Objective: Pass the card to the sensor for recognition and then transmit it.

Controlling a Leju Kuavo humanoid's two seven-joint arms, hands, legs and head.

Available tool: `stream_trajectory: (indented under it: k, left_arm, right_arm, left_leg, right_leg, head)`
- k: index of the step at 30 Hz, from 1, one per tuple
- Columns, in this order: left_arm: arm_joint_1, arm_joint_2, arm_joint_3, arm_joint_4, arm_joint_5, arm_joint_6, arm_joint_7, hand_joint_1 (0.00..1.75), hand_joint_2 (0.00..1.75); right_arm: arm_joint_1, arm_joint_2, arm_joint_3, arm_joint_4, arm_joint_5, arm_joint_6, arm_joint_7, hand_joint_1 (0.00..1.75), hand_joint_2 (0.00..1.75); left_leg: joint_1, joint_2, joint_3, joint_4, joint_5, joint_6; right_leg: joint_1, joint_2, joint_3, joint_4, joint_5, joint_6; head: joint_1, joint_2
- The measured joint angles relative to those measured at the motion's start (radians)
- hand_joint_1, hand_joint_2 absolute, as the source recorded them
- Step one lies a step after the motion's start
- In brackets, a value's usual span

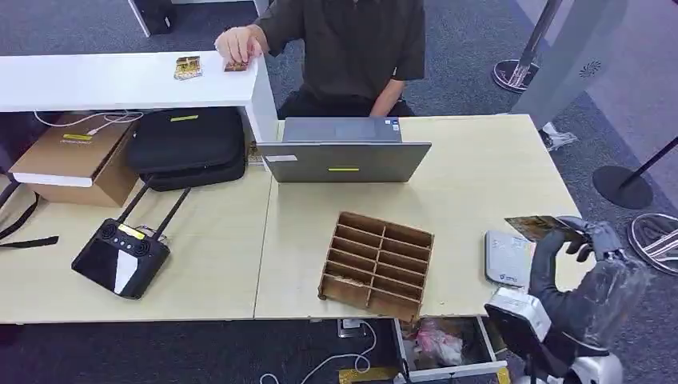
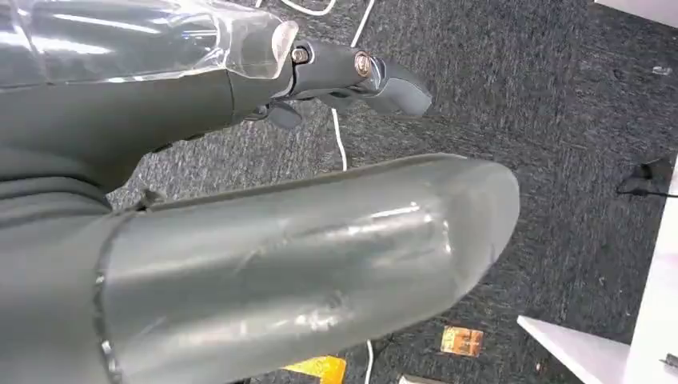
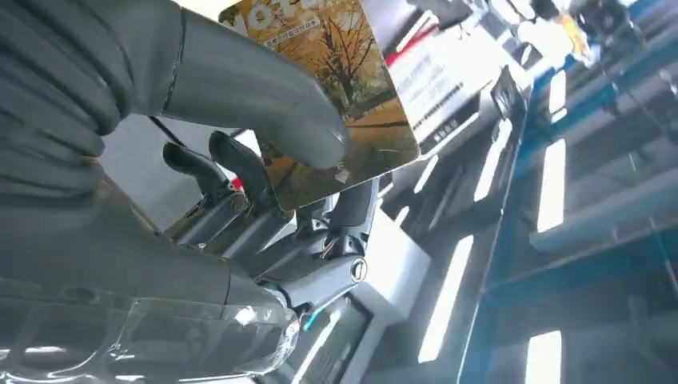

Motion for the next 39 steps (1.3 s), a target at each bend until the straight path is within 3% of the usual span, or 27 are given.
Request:
stream_trajectory:
  k: [4,8,12,17,22,28,39]
  left_arm:
    - [-0.002,-0.002,0.000,0.000,-0.012,-0.012,0.000,0.00,0.00]
    - [-0.020,-0.007,-0.008,0.000,-0.045,-0.022,0.000,0.00,0.00]
    - [-0.048,-0.016,-0.047,0.000,-0.105,-0.034,0.016,0.00,0.00]
    - [-0.085,-0.029,-0.117,0.000,-0.162,-0.072,0.056,0.00,0.00]
    - [-0.099,-0.038,-0.172,0.000,-0.179,-0.113,0.061,0.00,0.00]
    - [-0.105,-0.047,-0.205,0.000,-0.181,-0.127,0.061,0.00,0.00]
    - [-0.103,-0.052,-0.211,0.000,-0.167,-0.125,0.062,0.00,0.00]
  right_arm:
    - [0.000,-0.010,-0.003,-0.009,-0.065,0.001,-0.023,1.75,1.75]
    - [-0.151,-0.016,-0.003,0.110,-0.153,0.064,-0.047,1.75,1.75]
    - [-0.427,0.004,-0.017,0.373,-0.153,0.133,-0.027,1.75,1.75]
    - [-0.813,0.040,-0.073,0.822,-0.123,0.097,-0.015,1.75,1.75]
    - [-1.038,0.057,-0.102,1.153,-0.056,0.070,0.006,1.75,1.75]
    - [-1.137,0.082,-0.105,1.342,-0.014,0.051,0.006,1.75,1.75]
    - [-1.169,0.103,-0.107,1.455,-0.010,0.042,0.002,1.75,1.75]
  left_leg:
    - [0.000,0.001,0.000,0.000,0.000,0.000]
    - [0.000,0.004,0.000,0.000,0.002,-0.001]
    - [0.000,0.005,0.000,0.000,0.008,-0.002]
    - [0.000,0.002,-0.003,0.000,0.015,-0.001]
    - [0.000,0.002,-0.004,0.000,0.016,-0.001]
    - [0.000,0.002,-0.006,0.000,0.015,-0.001]
    - [0.000,0.000,-0.007,0.000,0.015,-0.001]
  right_leg:
    - [0.000,0.001,0.000,0.000,0.000,0.000]
    - [0.000,0.005,0.000,0.000,0.003,-0.001]
    - [0.000,0.007,-0.002,0.000,0.010,-0.002]
    - [0.000,0.003,-0.004,0.001,0.015,-0.001]
    - [0.000,0.003,-0.005,0.001,0.015,-0.001]
    - [0.000,0.003,-0.008,0.001,0.015,-0.002]
    - [0.000,0.000,-0.007,0.001,0.015,-0.002]
  head:
    - [0.000,0.000]
    - [0.000,0.000]
    - [-0.001,0.000]
    - [0.000,0.000]
    - [0.000,0.000]
    - [0.000,0.000]
    - [0.000,0.000]
